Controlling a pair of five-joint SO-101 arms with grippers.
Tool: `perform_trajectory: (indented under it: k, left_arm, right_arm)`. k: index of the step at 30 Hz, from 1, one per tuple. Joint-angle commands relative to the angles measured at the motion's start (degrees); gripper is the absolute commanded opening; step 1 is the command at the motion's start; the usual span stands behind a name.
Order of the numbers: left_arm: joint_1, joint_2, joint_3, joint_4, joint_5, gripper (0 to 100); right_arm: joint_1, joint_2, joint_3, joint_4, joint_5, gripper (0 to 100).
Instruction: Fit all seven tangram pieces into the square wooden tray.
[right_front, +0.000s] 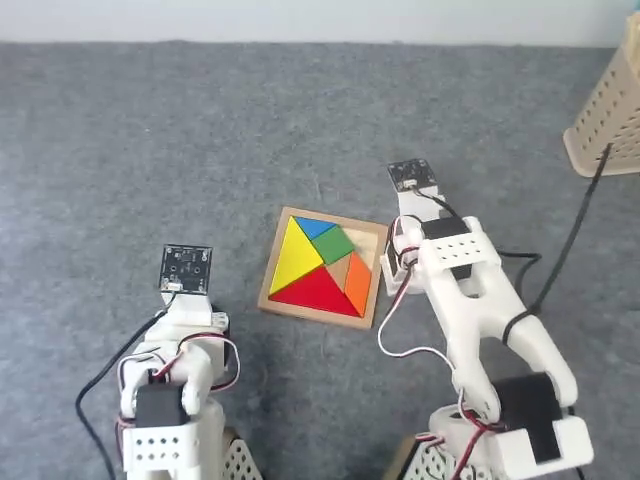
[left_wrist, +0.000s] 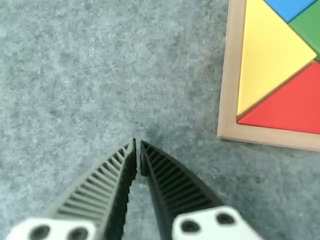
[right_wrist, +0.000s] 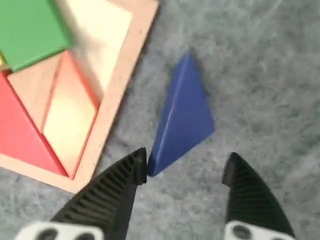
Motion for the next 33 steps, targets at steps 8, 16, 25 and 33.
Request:
perform_trajectory:
  k: [8, 16, 25, 33]
  left_arm:
    - [0.3, -1.1, -0.6, 0.4, -0.2, 2]
    - [0.3, -1.1, -0.6, 0.4, -0.2, 2]
    - [0.3, -1.1, -0.6, 0.4, -0.2, 2]
    - [0.3, -1.1, -0.6, 0.4, -0.2, 2]
  right_arm:
    - [2.8, -3.8, -0.2, 1.3, -0.6, 29.7]
    - [-1.9, 2.2, -0.6, -5.1, -1.1, 29.7]
    - [-1.8, 7.7, -1.8, -7.0, -4.6, 29.6]
    - [-1.8, 10.1, -1.8, -9.5, -4.4, 29.6]
